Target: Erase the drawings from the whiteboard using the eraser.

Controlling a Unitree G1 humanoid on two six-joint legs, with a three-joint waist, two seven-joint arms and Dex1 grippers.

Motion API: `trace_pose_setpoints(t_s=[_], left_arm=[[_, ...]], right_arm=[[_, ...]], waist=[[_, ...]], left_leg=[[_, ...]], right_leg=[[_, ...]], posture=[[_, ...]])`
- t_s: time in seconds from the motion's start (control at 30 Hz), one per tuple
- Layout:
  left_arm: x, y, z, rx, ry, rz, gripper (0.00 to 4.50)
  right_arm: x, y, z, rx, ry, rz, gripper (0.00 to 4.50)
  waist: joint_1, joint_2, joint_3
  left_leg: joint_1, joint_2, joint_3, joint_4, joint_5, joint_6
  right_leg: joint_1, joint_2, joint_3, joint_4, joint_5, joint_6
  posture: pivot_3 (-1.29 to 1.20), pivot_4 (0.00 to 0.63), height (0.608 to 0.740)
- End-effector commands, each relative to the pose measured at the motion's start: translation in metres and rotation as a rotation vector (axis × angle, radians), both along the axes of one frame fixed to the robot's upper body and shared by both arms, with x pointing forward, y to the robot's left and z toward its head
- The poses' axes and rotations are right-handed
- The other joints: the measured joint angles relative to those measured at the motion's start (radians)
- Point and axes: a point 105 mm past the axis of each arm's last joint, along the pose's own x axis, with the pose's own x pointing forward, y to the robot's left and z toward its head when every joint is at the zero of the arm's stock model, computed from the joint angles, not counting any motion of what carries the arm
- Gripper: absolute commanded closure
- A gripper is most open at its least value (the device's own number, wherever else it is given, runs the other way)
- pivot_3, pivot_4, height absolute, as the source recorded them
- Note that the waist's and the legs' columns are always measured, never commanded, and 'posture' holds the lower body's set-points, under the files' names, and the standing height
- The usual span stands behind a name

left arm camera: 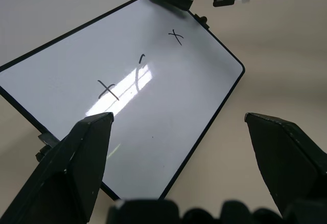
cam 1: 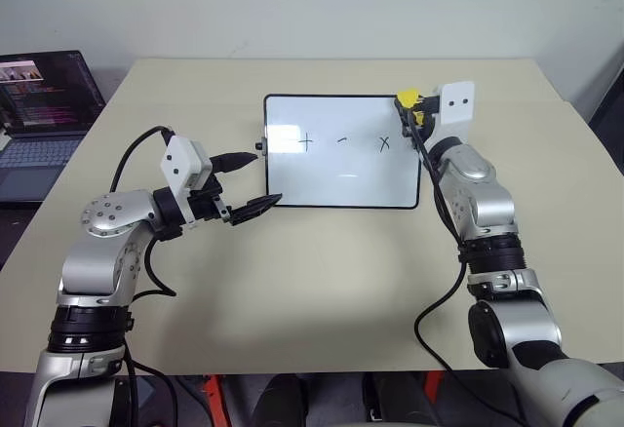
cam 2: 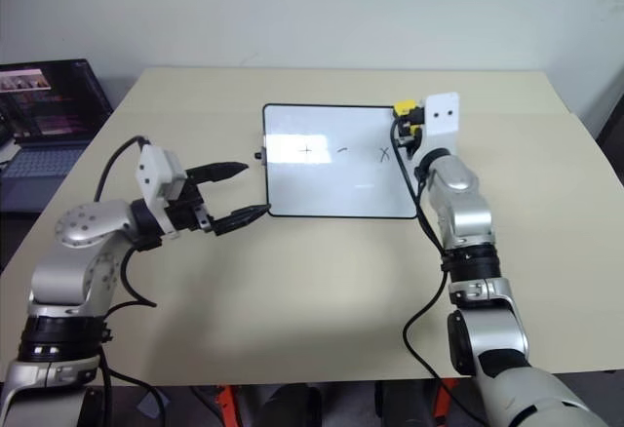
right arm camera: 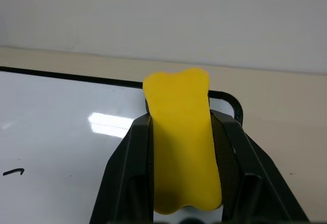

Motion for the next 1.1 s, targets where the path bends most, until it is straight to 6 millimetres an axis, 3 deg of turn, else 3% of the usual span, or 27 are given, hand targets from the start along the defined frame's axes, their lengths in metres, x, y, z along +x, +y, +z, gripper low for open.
trace_pose_setpoints(t_s=[0.03,0.43,0.7,0.97,1.1], left_arm=[[-0.003,0.002,0.015,0.012,-0.061,0.001,0.0],[-0.006,0.004,0.017,0.015,-0.071,0.012,0.0],[-0.006,0.006,0.019,0.011,-0.076,0.021,0.0],[-0.006,0.007,0.019,0.007,-0.074,0.026,0.0],[-0.006,0.006,0.019,0.006,-0.074,0.026,0.0]], right_arm=[[-0.003,0.004,0.004,-0.007,-0.03,0.016,3.29],[-0.023,0.022,-0.05,-0.107,0.146,0.071,3.29],[-0.039,0.018,-0.074,-0.173,0.236,0.072,3.29],[-0.057,0.013,-0.09,-0.192,0.298,0.069,3.29],[-0.06,0.007,-0.086,-0.187,0.296,0.052,3.29]], waist=[[0.0,0.0,0.0],[-0.003,-0.001,-0.002],[-0.001,-0.003,-0.003],[0.0,-0.004,-0.004],[0.0,-0.004,-0.004]], left_leg=[[0.0,0.0,0.0,0.0,0.0,0.0],[0.002,0.0,0.0,0.002,0.0,0.0],[0.004,0.0,-0.001,0.003,0.0,0.001],[0.004,0.0,-0.002,0.004,0.0,0.001],[0.004,0.0,-0.002,0.005,0.0,0.001]], right_leg=[[0.0,0.0,0.0,0.0,0.0,0.0],[0.001,0.0,0.0,0.002,0.0,0.0],[0.004,0.0,-0.001,0.002,0.0,0.0],[0.005,0.0,-0.001,0.002,0.0,0.0],[0.005,0.0,-0.001,0.003,0.0,0.0]], posture=[[0.0,0.15,0.74],[0.0,0.15,0.74],[0.0,0.15,0.74],[0.0,0.15,0.74],[0.0,0.15,0.74]])
